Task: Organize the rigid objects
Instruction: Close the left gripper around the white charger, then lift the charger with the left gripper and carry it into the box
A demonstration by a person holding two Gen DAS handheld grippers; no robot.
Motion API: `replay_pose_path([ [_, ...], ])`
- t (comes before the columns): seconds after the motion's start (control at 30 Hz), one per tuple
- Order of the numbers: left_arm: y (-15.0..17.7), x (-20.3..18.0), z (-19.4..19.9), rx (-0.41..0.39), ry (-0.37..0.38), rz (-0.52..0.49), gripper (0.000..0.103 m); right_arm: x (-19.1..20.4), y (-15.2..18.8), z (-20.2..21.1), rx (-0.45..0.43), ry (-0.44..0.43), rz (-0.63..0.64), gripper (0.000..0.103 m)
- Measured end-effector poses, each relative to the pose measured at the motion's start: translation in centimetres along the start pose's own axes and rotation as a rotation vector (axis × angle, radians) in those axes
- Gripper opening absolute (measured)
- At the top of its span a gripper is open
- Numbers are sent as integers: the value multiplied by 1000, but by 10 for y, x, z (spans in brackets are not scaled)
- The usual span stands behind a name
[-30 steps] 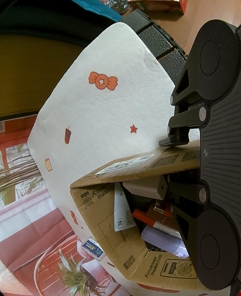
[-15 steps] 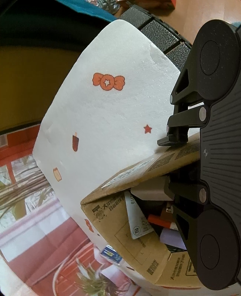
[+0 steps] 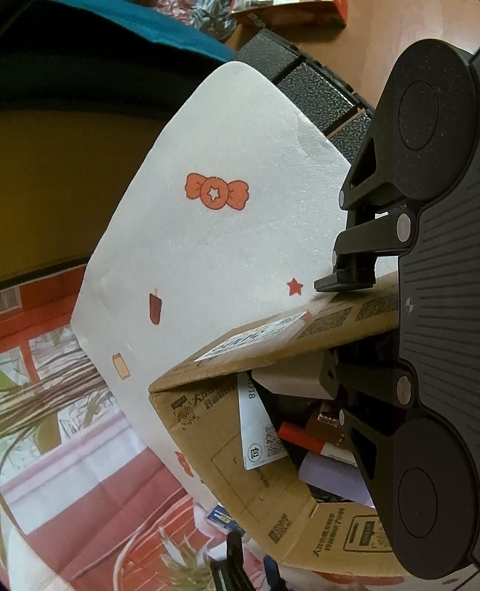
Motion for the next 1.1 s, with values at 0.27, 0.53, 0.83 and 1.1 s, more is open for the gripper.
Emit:
replay_pose_path([
  [0.27, 2, -4, -44, 36, -37, 41, 84, 0, 0, -1, 7, -9, 11, 17],
  [0.53, 6, -8, -48, 18, -42, 7, 57, 1, -1, -2, 11, -8, 15, 17],
  [0.83, 30, 10, -22, 34, 5, 25, 57, 1, 1, -2, 4, -4, 11, 17],
  [1.1, 60, 26, 40, -12, 70, 107, 57, -1, 2, -1, -6, -9, 11, 17],
])
Point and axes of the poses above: each gripper's, at about its wrist camera, not at the fingertips, and z roughly against the way its jaws point, x to its left, y to its underside, the point moved 4 cm from there along -z, roughly the way its jaws point, and after that the axes turned 3 degrees about z, right-handed, at the moved point
